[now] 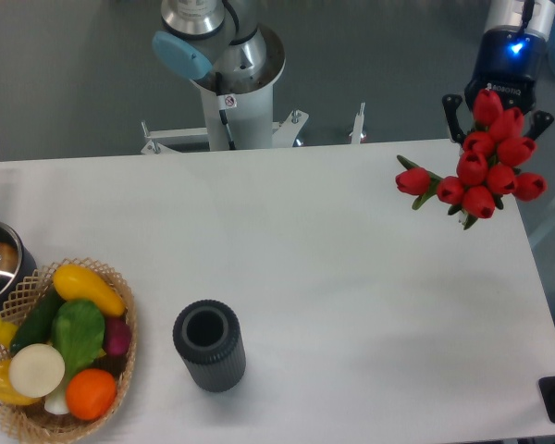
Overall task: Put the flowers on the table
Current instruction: 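Hold the red tulip bunch in the gripper and lift slightly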
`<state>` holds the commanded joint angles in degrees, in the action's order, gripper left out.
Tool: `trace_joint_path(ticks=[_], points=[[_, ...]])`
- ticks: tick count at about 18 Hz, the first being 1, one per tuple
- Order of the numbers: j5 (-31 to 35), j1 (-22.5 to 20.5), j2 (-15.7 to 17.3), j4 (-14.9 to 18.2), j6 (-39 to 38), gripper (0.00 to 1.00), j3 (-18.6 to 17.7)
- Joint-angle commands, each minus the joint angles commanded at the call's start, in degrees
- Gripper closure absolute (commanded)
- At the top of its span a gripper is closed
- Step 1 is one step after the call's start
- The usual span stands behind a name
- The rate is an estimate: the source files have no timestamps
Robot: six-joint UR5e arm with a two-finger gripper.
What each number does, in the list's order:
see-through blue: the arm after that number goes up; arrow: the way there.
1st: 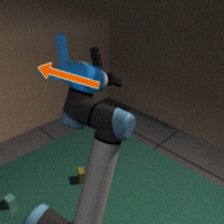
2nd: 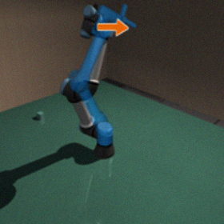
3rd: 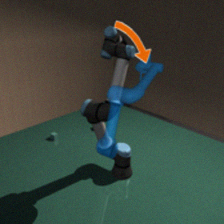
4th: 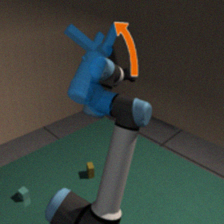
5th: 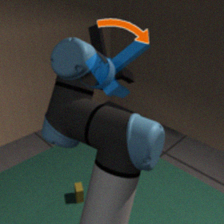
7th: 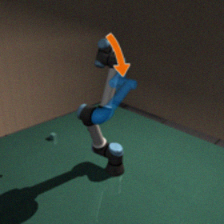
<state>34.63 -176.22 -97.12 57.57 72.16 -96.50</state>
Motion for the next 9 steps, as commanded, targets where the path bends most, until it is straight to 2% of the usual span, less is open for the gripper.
trace_joint_path(ticks=[3,6,9], points=[[0.1,0.1,0.0,0.0,0.1,0.70,-0.3],[0.1,0.0,-0.4,0.2,-0.7,0.70,1.4],[0.0,-0.1,-0.2,0.4,-0.7,0.73,1.0]])
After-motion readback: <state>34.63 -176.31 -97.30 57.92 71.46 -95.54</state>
